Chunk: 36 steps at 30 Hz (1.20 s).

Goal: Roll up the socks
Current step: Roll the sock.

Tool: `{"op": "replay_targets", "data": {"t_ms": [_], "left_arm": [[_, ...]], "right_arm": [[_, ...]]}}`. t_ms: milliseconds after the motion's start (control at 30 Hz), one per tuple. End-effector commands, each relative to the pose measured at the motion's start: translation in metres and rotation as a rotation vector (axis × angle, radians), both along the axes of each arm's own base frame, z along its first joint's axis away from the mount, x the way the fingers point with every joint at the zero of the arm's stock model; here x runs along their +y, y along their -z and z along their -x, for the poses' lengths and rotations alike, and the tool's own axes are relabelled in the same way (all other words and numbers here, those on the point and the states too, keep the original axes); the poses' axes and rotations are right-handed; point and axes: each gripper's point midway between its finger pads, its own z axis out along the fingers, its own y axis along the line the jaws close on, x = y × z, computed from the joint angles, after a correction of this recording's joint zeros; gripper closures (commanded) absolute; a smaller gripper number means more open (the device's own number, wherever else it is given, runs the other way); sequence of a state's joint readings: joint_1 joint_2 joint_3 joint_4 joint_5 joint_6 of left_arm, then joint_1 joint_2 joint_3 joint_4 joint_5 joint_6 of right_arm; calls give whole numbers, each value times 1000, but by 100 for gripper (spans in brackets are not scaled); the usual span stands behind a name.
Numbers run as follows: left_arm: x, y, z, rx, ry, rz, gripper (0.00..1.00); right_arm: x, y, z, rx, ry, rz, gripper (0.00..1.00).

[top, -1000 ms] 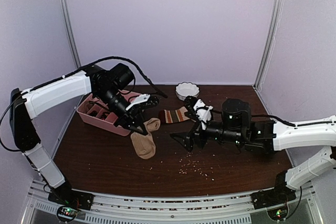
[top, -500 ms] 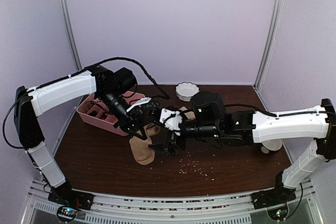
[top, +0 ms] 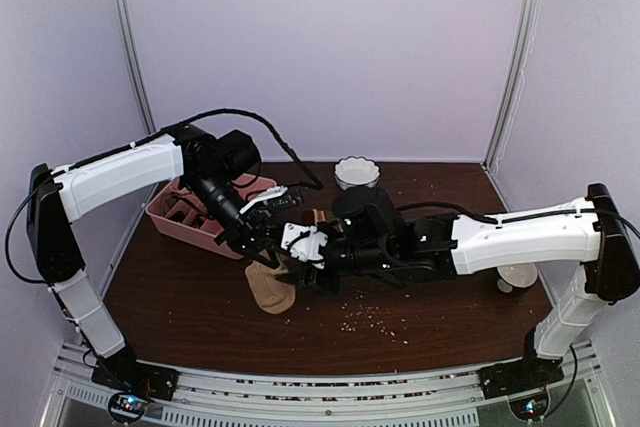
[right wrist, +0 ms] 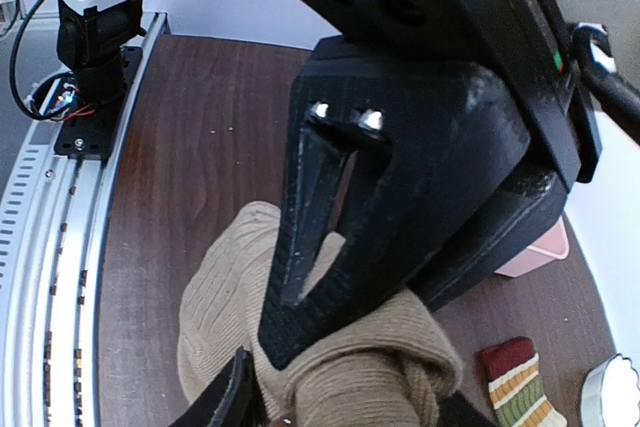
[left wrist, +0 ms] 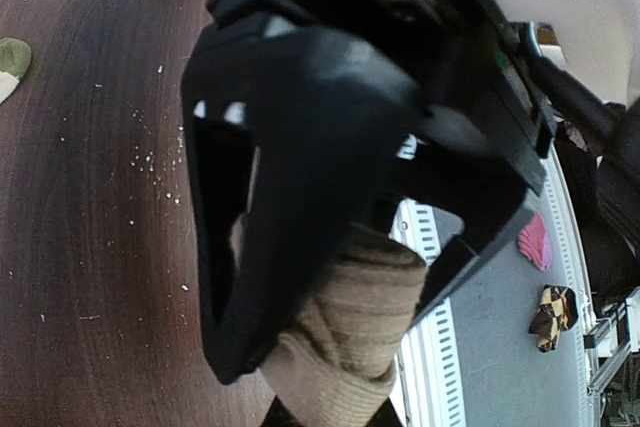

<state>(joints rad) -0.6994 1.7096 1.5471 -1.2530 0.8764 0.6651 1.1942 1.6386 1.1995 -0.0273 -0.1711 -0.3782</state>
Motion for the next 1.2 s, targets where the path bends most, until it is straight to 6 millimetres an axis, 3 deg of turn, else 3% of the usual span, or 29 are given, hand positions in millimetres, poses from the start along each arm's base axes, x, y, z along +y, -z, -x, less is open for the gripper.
{"op": "replay_targets", "data": {"t_ms": [0, 233, 333, 533, 900, 967, 1000, 1033, 1167], "left_arm": [[-3, -10, 0, -3, 14, 47, 100], [-4, -13, 1, -1, 18, 53, 99], [-4, -15, 0, -5, 16, 54, 88], [0, -21, -3, -45, 4, 31, 52], [8, -22, -3, -84, -6, -2, 43], [10, -27, 4, -68, 20, 13, 33], [11, -28, 7, -64, 32, 17, 23], [13, -28, 10, -65, 40, 15, 5], [20, -25, -3, -184, -17, -14, 2]], "right_arm": [[3, -11, -7, -53, 46, -8, 57], [5, -12, -3, -78, 52, 0, 87], [8, -11, -1, -59, 49, -1, 100], [8, -9, -3, -3, 92, -63, 100], [8, -33, 1, 124, 135, -340, 100], [5, -37, 0, 138, 146, -385, 100], [3, -38, 0, 144, 155, -400, 100], [0, -39, -1, 149, 164, -415, 100], [-10, -44, -1, 170, 170, -454, 100]]}}
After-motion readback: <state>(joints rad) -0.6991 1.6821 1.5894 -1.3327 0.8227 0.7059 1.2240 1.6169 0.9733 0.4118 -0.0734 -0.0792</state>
